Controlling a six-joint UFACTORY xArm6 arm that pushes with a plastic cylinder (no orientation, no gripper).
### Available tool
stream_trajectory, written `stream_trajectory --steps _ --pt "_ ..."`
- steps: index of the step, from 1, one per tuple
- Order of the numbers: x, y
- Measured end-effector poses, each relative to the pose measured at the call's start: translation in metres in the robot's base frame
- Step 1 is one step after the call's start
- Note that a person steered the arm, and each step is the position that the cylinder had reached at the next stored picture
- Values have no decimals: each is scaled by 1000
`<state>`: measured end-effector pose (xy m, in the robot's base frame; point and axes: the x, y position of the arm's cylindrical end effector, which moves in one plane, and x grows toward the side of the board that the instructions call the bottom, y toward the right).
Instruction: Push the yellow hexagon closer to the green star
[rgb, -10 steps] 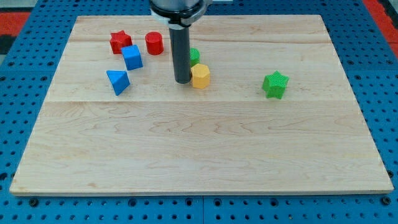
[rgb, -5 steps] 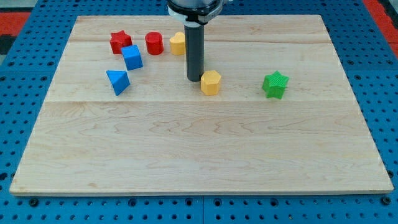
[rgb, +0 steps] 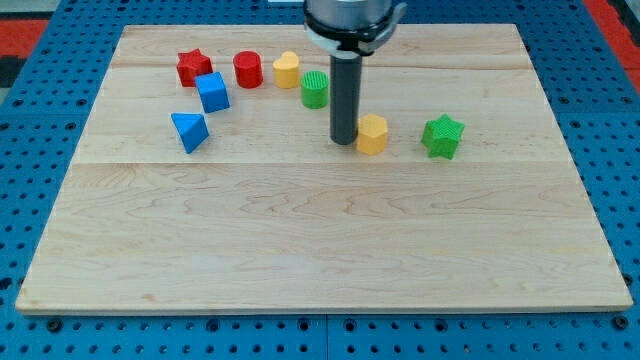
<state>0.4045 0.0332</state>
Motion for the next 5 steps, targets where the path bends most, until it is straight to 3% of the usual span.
stream_trajectory --steps 5 --pt "3 84"
